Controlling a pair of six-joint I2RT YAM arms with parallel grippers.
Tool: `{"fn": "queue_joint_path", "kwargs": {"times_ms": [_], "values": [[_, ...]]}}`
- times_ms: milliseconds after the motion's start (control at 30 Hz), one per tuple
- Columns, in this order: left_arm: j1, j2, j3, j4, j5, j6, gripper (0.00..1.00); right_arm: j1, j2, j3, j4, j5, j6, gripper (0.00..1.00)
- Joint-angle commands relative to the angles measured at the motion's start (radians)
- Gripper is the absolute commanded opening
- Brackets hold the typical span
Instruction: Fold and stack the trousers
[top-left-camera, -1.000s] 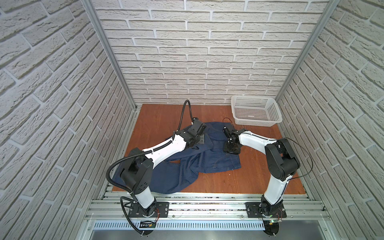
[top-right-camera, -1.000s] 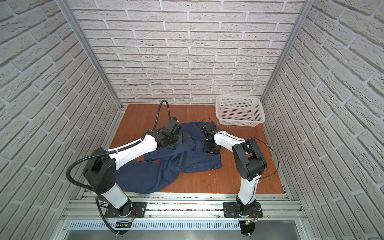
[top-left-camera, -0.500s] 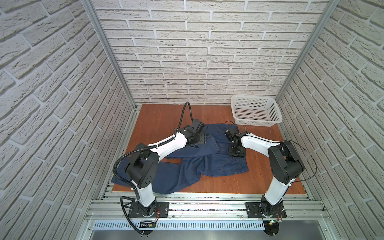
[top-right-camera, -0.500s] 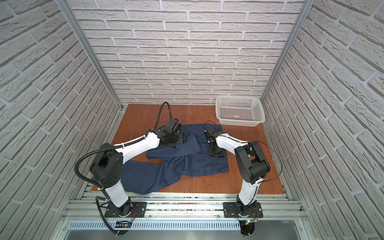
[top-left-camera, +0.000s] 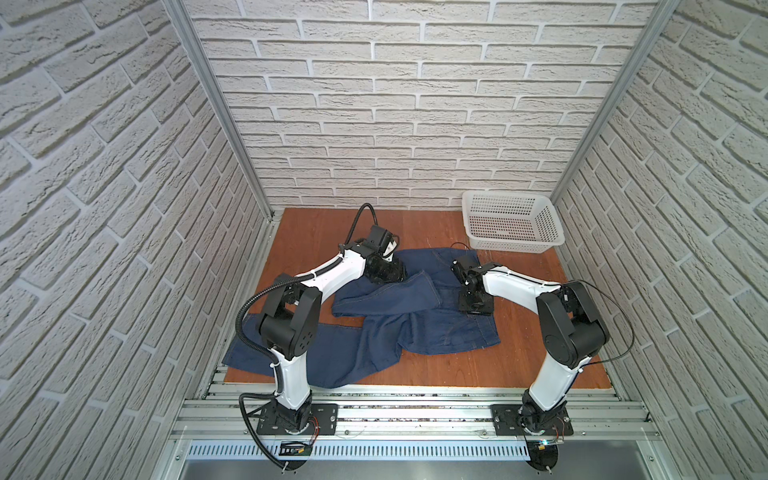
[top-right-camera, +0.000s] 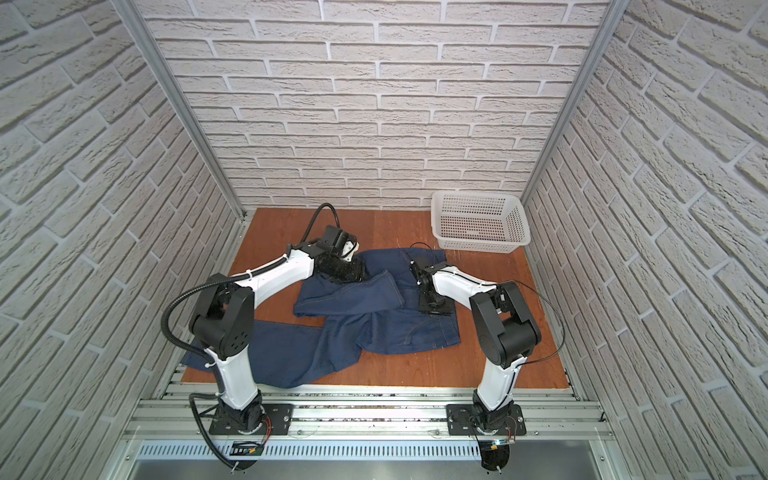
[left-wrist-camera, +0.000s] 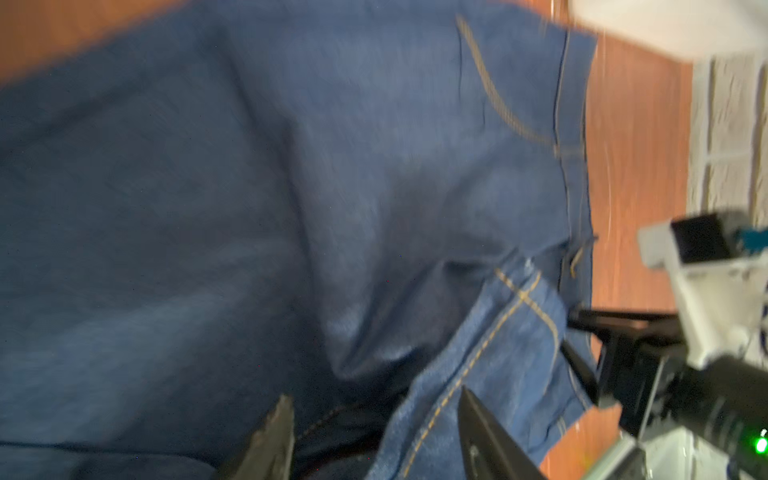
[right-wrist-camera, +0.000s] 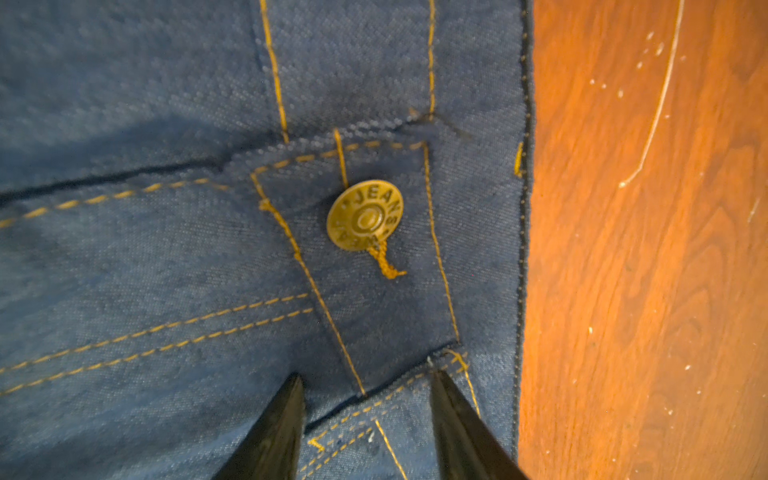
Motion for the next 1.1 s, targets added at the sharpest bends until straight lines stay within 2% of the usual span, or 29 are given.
{"fn": "queue_joint_path", "kwargs": {"times_ms": [0, 167, 400, 533, 667, 867, 1000, 1067], "values": [[-0.003, 0.005, 0.019, -0.066, 0.111, 0.052, 0.55, -0.008, -0.009, -0.025, -0.055, 0.022, -0.011, 0.51], [-0.001, -0.049, -0.012, -0.05, 0.136, 0.042, 0.38, -0.008, -0.008, -0.031, -0.048, 0.021, -0.01, 0.51], [-0.028, -0.083, -0.025, -0.042, 0.168, 0.03, 0.22, -0.008, 0.004, -0.038, -0.037, 0.015, -0.008, 0.51], [-0.051, -0.056, -0.014, -0.035, 0.174, 0.029, 0.22, -0.008, 0.007, -0.043, -0.031, 0.014, -0.01, 0.51], [-0.074, 0.018, 0.038, -0.049, 0.161, 0.034, 0.27, -0.009, 0.011, -0.045, -0.028, 0.011, -0.01, 0.51], [-0.081, 0.09, 0.105, -0.079, 0.121, 0.044, 0.26, -0.008, 0.004, -0.055, -0.024, 0.01, -0.01, 0.51], [-0.083, 0.117, 0.143, -0.091, 0.119, 0.047, 0.2, -0.008, 0.005, -0.058, -0.02, 0.007, -0.01, 0.51], [-0.083, 0.121, 0.156, -0.093, 0.116, 0.048, 0.08, -0.008, 0.007, -0.058, -0.02, 0.009, -0.01, 0.51]]}}
